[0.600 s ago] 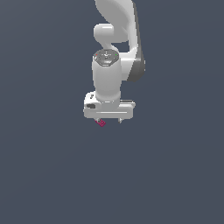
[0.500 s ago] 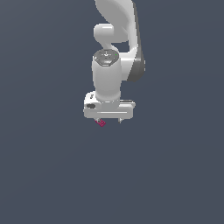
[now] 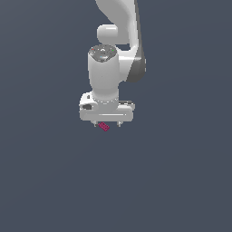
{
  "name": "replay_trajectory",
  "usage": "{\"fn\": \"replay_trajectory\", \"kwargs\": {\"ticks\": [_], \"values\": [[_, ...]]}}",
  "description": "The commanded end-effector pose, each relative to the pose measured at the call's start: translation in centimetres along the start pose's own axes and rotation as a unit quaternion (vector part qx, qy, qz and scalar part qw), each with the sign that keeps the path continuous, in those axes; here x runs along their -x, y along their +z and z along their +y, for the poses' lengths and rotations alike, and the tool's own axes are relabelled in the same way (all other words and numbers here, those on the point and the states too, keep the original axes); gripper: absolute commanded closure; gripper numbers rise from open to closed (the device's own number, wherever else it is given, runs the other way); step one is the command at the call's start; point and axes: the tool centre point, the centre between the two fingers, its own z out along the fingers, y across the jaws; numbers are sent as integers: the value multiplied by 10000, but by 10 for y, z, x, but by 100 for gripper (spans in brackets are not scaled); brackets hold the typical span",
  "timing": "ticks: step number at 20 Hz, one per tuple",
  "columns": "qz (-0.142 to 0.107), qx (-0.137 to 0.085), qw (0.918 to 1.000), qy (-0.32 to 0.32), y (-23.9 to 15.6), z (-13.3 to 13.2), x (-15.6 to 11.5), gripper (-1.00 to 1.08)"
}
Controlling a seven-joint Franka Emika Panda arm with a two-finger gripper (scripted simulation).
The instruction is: Pick up the object and move it to a goal position.
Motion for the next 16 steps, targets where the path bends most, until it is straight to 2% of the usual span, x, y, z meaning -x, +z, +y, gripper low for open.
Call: {"fn": "replay_trajectory", "kwargs": {"ticks": [1,8,16], "values": [[-3,0,10000,-6,0,-1,0,-92],[-13,5,9999,-137,4,1,3,-92],[-64,9,9979,-648,21,8,15,-92]]}}
